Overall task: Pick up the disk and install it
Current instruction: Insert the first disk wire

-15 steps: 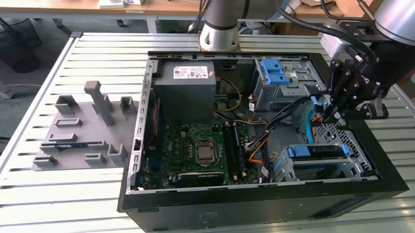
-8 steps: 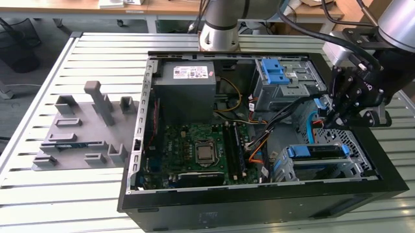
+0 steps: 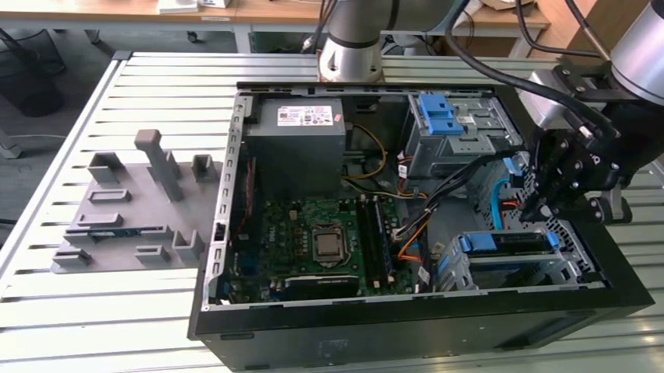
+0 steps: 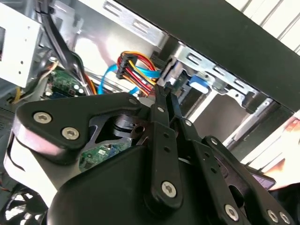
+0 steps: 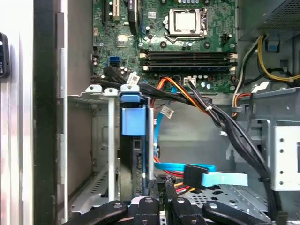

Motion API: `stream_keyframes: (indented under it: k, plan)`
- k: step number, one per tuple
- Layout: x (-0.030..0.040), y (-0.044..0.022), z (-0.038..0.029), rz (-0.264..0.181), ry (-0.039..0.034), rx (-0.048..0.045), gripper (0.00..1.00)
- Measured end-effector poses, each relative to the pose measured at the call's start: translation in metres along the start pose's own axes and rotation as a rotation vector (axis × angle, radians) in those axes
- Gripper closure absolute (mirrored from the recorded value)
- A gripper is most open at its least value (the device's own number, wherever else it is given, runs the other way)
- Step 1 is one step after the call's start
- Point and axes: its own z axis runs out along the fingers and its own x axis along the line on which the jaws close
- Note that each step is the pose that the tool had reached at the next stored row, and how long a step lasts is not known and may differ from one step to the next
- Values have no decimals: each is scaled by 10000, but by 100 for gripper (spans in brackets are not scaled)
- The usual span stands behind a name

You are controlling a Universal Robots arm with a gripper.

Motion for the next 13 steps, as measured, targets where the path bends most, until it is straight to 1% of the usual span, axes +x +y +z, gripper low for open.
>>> stream_keyframes:
  k: [1, 2, 8, 13]
  plan:
    - [22, 4, 8, 0, 1, 0, 84]
    - [29, 10, 16, -1, -2, 0, 84]
    - [35, 13, 19, -2, 1, 0, 84]
    - [96, 19, 35, -2, 0, 0, 84]
